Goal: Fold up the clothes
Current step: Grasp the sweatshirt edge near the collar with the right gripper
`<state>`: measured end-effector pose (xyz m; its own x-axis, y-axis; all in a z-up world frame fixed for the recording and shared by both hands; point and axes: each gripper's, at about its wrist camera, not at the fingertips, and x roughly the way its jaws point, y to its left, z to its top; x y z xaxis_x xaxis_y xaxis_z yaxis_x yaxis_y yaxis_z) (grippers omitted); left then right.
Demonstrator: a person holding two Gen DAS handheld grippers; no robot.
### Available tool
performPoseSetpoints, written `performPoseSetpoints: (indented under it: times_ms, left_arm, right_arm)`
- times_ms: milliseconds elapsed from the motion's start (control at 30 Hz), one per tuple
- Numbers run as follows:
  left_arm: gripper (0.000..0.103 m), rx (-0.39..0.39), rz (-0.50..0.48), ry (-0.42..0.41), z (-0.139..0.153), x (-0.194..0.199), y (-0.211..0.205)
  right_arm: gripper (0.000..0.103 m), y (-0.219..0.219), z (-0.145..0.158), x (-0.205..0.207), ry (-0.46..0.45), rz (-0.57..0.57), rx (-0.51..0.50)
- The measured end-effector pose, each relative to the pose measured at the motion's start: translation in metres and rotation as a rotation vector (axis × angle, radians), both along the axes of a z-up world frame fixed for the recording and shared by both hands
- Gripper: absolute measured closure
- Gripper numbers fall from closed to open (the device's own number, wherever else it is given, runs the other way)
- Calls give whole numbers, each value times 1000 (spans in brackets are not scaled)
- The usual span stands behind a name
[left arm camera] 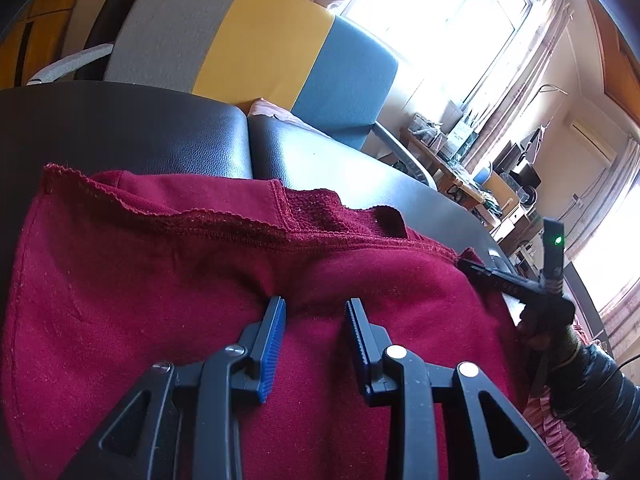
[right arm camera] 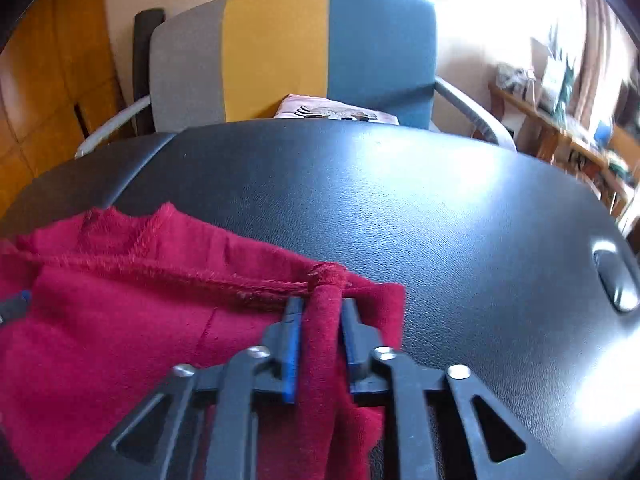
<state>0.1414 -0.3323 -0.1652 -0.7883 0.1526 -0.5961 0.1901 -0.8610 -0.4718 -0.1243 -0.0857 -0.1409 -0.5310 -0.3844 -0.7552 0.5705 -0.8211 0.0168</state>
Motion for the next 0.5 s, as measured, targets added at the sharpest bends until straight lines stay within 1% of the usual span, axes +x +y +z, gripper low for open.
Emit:
performPoseSetpoints:
  times_ms: [33,100,133,167,233,300,400,500]
  left_arm:
    - [72,-5,-7,6,4,2,3]
    - [72,-16,-20,18,13,5,10]
    - [72,-21,-27,24,18,7,14]
    - [72,-26,-33,30,22,8,17]
    - [72,-37,-47,42,31,11,24]
    - [72,-48,-62,54,40,15,32]
    - [72,-80,-173,47,42,17,68]
    - [72,-93,-258,-9,26,17,102]
  right_arm:
    - [57,5,5,-2,-11,-16,-14]
    - [46,12,23,5,40,-22,-15]
    - [43,13,34,10,74,-17,-16]
    - [43,15,46,14,109,-13,-18]
    - [43,14,67,32,153,43,-36]
    - [42,8,77,46,158,84,-63]
    - [38,-9,81,63,126,131,-135]
    - [38,-32,73,71,123,138,-149]
